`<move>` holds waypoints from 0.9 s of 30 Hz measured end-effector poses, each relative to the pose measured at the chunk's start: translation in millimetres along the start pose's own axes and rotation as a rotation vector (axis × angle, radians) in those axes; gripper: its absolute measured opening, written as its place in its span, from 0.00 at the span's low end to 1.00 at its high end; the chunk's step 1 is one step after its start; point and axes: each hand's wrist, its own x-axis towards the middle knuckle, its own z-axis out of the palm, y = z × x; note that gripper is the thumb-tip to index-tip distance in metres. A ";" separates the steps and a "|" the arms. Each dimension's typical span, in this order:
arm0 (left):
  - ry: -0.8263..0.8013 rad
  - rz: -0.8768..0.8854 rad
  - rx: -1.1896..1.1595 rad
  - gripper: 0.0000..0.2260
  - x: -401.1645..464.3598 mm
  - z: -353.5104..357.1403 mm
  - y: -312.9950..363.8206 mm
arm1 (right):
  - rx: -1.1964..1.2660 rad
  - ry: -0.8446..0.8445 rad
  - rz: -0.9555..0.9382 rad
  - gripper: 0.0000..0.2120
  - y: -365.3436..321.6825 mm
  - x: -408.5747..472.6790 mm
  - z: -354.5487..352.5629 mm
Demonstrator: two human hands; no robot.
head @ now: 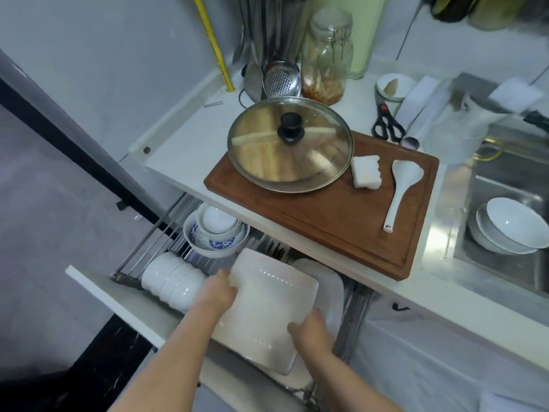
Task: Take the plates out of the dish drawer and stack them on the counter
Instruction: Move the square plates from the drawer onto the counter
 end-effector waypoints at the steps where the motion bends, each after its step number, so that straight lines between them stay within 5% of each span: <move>1: 0.016 -0.002 -0.002 0.21 -6.9 -11.8 -2.2 | 0.028 -0.005 -0.033 0.22 -7.2 -8.3 -0.8; 15: 0.350 0.067 0.050 0.13 -89.4 -140.2 32.0 | 0.299 0.016 -0.312 0.11 -74.3 -85.1 -71.6; 27: 0.473 0.344 -0.175 0.09 -131.6 -124.4 178.5 | 0.362 0.337 -0.399 0.15 -43.4 -84.0 -226.5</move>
